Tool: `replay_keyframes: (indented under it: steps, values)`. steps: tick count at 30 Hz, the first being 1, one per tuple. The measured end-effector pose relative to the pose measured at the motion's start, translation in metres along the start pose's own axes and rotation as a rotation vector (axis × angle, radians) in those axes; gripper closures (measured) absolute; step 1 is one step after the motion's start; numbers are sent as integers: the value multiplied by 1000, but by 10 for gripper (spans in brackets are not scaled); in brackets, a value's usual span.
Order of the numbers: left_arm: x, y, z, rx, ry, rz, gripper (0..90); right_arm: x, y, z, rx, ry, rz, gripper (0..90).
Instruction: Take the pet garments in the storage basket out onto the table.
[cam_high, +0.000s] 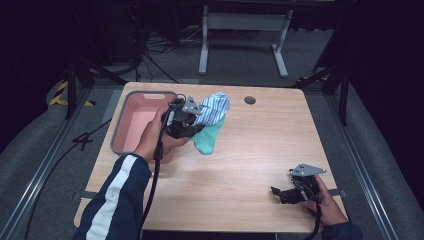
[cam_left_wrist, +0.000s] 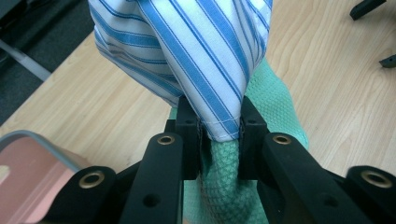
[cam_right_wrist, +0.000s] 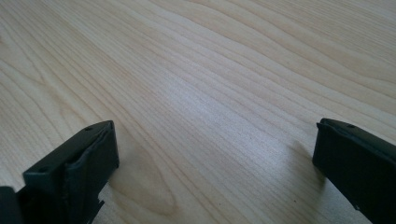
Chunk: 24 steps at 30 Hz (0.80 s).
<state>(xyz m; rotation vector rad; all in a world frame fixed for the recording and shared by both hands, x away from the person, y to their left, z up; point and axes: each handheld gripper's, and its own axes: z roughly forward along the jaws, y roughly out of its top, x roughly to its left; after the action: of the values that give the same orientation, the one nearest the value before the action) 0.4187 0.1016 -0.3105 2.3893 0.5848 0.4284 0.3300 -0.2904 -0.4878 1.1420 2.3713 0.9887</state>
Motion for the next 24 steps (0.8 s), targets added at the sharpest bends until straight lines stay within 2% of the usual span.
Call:
replay_keyframes:
  steps: [7, 18, 20, 24]
  values:
    - [-7, 1, 22, 39, -36, 13, 760, 0, 0, 0, 0, 0, 0, 5]
    - [-24, -2, 64, 82, -104, 4, 758, 0, 0, 0, -1, 0, -1, 5]
    - [-29, -5, 76, 96, -120, -11, 757, 0, 0, 0, 0, 0, 0, 5]
    - [-32, -8, 86, 121, -125, -1, 755, 0, 0, 0, 0, 0, 0, 5]
